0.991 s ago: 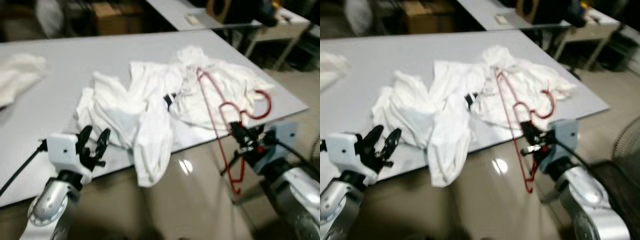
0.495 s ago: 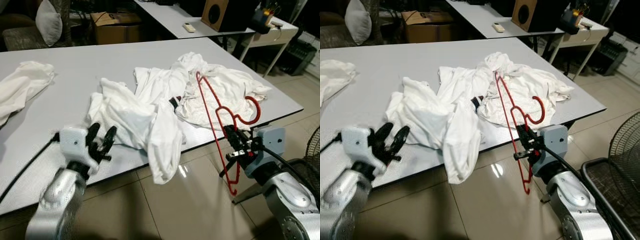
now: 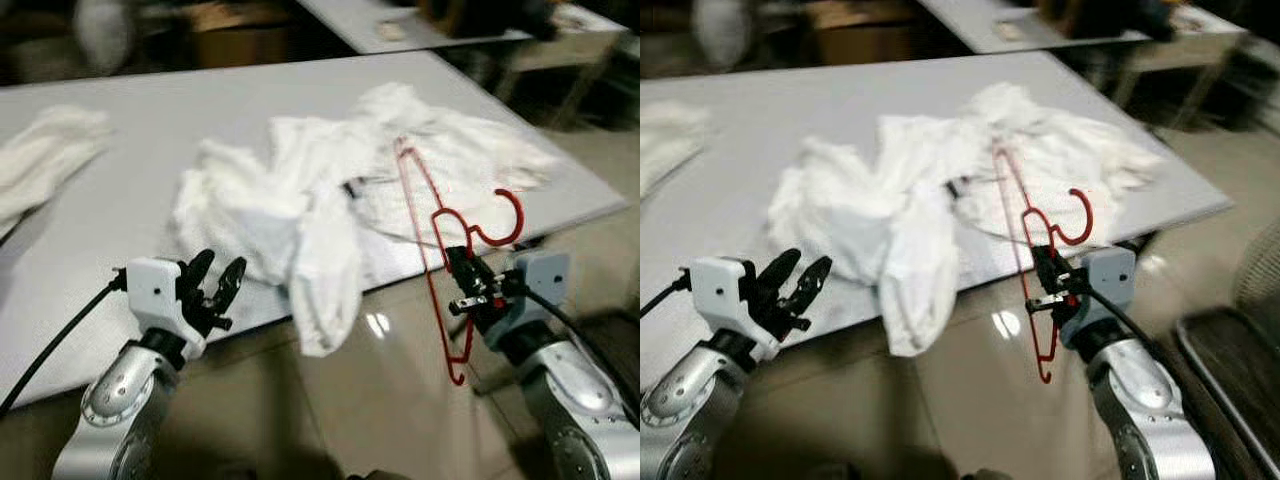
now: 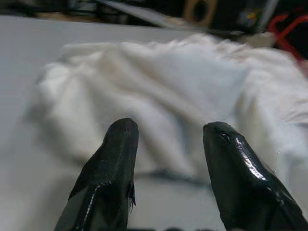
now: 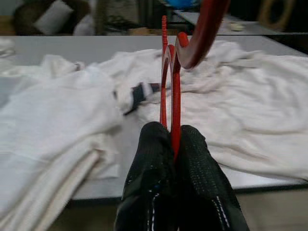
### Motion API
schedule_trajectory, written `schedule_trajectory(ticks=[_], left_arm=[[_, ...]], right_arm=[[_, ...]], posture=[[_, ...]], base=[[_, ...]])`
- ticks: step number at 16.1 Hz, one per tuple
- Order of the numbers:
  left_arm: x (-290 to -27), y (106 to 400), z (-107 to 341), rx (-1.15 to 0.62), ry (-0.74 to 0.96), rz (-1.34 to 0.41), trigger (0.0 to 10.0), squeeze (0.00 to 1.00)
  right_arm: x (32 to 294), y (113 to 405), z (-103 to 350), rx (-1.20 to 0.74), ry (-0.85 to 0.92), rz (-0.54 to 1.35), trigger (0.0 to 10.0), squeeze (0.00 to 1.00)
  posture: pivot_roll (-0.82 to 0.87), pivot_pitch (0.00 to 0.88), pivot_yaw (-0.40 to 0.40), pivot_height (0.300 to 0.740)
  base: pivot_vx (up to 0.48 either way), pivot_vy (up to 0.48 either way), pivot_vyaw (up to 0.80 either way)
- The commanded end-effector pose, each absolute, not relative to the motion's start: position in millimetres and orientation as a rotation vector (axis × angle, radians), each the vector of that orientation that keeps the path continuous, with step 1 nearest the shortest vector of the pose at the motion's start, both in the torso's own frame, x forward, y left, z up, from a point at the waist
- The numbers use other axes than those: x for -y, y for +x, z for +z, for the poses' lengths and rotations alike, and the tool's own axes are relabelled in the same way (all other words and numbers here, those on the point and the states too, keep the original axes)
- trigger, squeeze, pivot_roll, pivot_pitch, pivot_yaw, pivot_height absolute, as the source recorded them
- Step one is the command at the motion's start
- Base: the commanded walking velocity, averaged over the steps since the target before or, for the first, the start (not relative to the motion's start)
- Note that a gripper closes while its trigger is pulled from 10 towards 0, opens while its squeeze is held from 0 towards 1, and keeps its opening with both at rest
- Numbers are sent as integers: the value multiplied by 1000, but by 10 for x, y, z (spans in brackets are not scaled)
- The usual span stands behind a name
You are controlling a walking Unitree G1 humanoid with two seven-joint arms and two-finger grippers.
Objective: Hang hanger
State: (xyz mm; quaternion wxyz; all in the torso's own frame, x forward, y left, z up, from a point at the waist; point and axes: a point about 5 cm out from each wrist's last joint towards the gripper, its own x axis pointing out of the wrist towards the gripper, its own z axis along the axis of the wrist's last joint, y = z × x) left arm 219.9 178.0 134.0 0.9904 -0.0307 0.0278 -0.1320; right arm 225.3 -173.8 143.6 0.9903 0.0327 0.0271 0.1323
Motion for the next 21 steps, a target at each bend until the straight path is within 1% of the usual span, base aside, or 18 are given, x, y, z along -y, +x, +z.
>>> schedule_trajectory(ticks=[1,3,5,7,9,13,16,17,19,21], left_arm=[[-1737,2191,1361,-53,-51,-272,10000,267],[-1743,2198,1383,-34,-50,-253,10000,267],[-1753,2216,1410,-22,-50,-263,10000,255],[-1746,2253,1395,-44,-52,-271,10000,212],[-1698,2300,1383,-55,-43,-300,10000,212],[-1671,2337,1387,-54,-36,-322,10000,204],[-1675,2364,1399,-46,-34,-327,10000,208],[-1670,2356,1400,-39,-24,-325,10000,204],[-1675,2341,1372,-49,-83,-303,10000,200],[-1657,2343,1347,-60,-26,-334,10000,204]], right_arm=[[1794,2226,1501,-28,82,231,10000,0],[1816,2254,1445,-42,83,247,10000,0],[1855,2252,1488,-23,160,195,10000,0],[1879,2233,1467,-35,165,164,10000,0],[1862,2196,1468,-35,167,145,10000,0],[1818,2208,1460,-38,150,152,10000,0],[1807,2196,1437,-50,157,157,10000,0],[1811,2190,1435,-49,157,158,10000,0],[1817,2192,1443,-43,146,156,10000,0],[1852,2175,1421,-60,129,163,10000,0]], posture=[[-52,82,-91,740],[-47,77,-101,740],[-59,74,-88,740],[-66,75,-79,740],[-72,76,-63,740],[-68,73,-61,740],[-68,72,-64,740],[-74,71,-65,740],[-77,71,-64,740],[-81,67,-63,740]], base=[[0,-480,800],[0,-480,556],[0,-382,0],[0,0,0],[0,0,0],[0,0,0],[0,480,-725],[0,0,-800],[0,0,0],[0,0,0]])
